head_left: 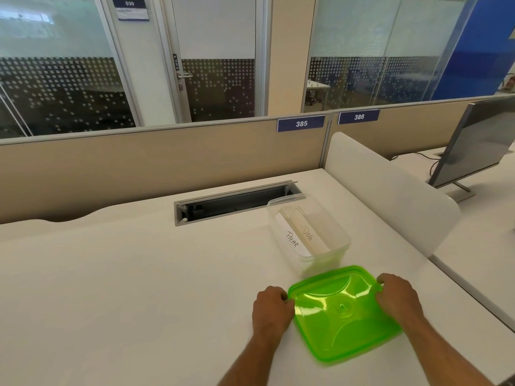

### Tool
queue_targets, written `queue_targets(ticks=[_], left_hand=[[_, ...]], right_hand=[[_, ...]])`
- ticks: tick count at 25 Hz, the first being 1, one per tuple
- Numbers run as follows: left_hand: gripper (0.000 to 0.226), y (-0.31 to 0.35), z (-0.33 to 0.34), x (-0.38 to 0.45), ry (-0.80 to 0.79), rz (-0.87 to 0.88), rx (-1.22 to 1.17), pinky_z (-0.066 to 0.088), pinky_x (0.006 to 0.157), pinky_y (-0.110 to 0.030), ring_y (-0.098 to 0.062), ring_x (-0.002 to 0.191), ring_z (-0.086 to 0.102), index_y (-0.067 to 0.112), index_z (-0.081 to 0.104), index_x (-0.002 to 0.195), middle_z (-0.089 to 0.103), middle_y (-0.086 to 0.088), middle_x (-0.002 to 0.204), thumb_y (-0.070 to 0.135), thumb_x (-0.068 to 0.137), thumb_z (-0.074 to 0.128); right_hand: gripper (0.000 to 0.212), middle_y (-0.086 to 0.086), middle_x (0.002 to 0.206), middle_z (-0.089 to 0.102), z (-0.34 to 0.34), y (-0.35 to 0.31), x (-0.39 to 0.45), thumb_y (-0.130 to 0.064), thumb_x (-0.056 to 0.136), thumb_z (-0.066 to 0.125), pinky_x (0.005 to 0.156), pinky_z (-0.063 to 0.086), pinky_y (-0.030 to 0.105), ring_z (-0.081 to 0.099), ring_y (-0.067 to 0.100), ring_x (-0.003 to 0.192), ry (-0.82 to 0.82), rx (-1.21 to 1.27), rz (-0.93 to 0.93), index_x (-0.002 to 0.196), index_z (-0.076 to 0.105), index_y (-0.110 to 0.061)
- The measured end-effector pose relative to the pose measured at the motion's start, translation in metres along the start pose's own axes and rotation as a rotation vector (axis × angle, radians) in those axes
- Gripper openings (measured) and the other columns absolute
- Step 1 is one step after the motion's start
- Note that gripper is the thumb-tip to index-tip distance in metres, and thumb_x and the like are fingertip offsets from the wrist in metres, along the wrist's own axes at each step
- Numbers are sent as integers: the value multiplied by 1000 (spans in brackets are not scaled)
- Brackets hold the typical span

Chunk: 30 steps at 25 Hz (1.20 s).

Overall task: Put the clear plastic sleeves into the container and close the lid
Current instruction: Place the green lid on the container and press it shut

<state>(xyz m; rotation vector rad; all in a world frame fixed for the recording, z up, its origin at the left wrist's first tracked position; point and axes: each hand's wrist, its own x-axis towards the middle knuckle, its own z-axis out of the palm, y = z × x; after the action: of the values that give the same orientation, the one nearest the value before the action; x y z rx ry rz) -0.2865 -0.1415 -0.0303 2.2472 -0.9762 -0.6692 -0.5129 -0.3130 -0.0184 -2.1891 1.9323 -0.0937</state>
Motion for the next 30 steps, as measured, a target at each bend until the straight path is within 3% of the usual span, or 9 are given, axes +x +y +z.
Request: queue_targets(ticks=[4, 10, 14, 16, 19, 22, 25, 28, 30], left_hand=[[21, 0, -3, -4, 44, -14, -82, 48, 80, -24, -17, 96, 67, 19, 74, 93, 74, 2, 98, 35, 83, 65], [18, 6, -8, -15, 126, -3, -263, 52, 66, -28, -9, 68, 64, 21, 63, 74, 67, 7, 65, 37, 81, 69], [21, 14, -24, -21, 187, 58, -483, 57, 60, -38, -23, 57, 65, 17, 59, 67, 66, -5, 57, 26, 81, 72], [22, 20, -29, -18, 228, 83, -551, 57, 58, -41, -28, 55, 64, 17, 58, 66, 65, -10, 56, 22, 81, 72], [22, 26, -42, -10, 300, 104, -638, 58, 54, -41, -28, 52, 63, 16, 59, 65, 64, -10, 54, 17, 81, 74], [24, 32, -61, -3, 356, 157, -701, 53, 47, -25, -15, 47, 61, 13, 61, 65, 63, -2, 53, 13, 83, 76], [22, 36, -83, 8, 411, 201, -752, 48, 49, -13, -12, 53, 65, 18, 64, 67, 67, 1, 59, 14, 86, 75], [15, 35, -103, 17, 476, 228, -750, 51, 63, -13, -4, 71, 69, 29, 69, 79, 73, 9, 75, 22, 92, 69], [9, 38, -115, 21, 460, 227, -736, 53, 80, -17, -4, 93, 68, 30, 72, 100, 75, 12, 98, 31, 95, 63]], right_hand=[[33, 7, 113, 70, -6, 4, 0, -8, 77, 63, 84, 48, 32, 62, 31, 105, 0, 136, 56, 107, 71, -20], [23, 2, 81, 75, -30, 9, -4, -8, 74, 63, 74, 51, 33, 65, 32, 84, 16, 326, 98, 62, 70, -26], [23, -3, 60, 71, -51, 7, -13, -5, 70, 65, 63, 50, 33, 64, 27, 68, 73, 453, 57, 53, 70, -20], [22, -2, 52, 68, -62, 5, -11, -7, 71, 67, 54, 41, 28, 62, 21, 59, 78, 574, 54, 52, 71, -17], [17, 10, 51, 63, -75, -8, -9, -6, 73, 70, 53, 35, 28, 50, 25, 51, 13, 857, 113, 56, 70, -8], [6, 16, 67, 61, -86, -25, -13, -4, 74, 72, 57, 41, 32, 53, 25, 61, -241, 1147, 106, 77, 70, 1], [21, 15, 73, 66, -96, -47, -21, -3, 70, 74, 62, 45, 35, 57, 26, 64, -350, 1252, -17, 90, 71, 0], [22, 11, 70, 69, -106, -73, -27, -3, 70, 73, 52, 49, 29, 61, 21, 54, -273, 1372, -143, 92, 71, -3], [18, 8, 69, 72, -110, -93, -30, 1, 78, 70, 48, 52, 26, 64, 17, 53, -154, 1402, -250, 94, 72, -7]])
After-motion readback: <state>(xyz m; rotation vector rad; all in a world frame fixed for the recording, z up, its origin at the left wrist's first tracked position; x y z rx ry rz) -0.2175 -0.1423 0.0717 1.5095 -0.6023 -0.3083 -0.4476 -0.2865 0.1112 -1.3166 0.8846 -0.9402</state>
